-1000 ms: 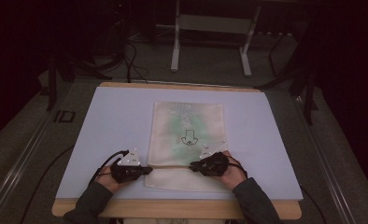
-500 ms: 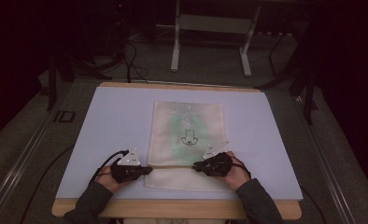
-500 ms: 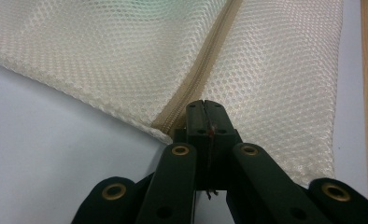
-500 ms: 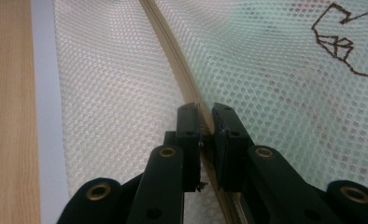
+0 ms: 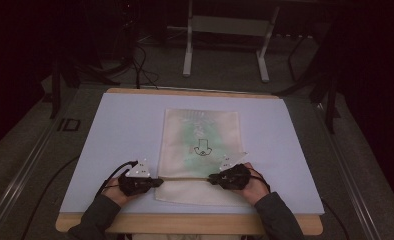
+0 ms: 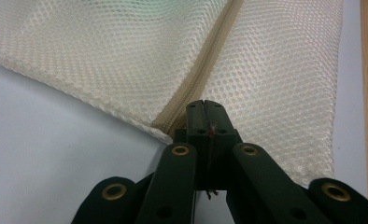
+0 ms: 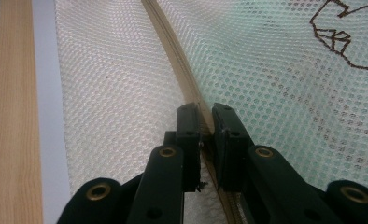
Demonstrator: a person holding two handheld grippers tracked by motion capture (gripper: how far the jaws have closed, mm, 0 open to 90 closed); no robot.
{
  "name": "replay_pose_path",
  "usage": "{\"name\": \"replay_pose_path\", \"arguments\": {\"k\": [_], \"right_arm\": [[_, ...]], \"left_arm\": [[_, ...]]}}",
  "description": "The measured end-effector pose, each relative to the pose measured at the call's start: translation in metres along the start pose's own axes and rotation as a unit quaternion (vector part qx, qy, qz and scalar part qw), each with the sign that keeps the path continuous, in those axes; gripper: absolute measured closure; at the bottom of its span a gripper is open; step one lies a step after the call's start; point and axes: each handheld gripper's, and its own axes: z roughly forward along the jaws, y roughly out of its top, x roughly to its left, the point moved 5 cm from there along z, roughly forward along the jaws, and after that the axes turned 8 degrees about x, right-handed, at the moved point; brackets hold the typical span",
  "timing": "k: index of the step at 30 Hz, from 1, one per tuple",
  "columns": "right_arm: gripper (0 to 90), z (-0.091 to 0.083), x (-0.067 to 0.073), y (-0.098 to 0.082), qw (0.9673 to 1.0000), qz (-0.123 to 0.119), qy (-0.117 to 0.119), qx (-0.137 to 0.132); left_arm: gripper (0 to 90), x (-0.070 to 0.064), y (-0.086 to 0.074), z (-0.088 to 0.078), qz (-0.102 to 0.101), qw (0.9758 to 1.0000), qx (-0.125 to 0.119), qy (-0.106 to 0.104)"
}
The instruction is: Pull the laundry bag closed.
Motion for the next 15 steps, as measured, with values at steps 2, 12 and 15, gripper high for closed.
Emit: {"name": "replay_pose_path", "arguments": {"k": [2, 12, 15], "right_arm": [[82.3, -0.0001, 0.0000, 0.0000, 1.0000, 0.001, 0.001, -0.001], [82.3, -0.0030, -0.0001, -0.0036, 1.0000, 0.004, 0.000, 0.000], [82.3, -0.0048, -0.0010, -0.0055, 1.0000, 0.007, -0.001, 0.000]], "left_arm": [[89.6, 0.0000, 0.0000, 0.0000, 0.000, 1.0000, 0.000, 0.000], [89.6, 0.0000, 0.0000, 0.0000, 0.000, 1.0000, 0.000, 0.000], [89.6, 0.0000, 0.0000, 0.0000, 0.000, 1.0000, 0.000, 0.000]]}}
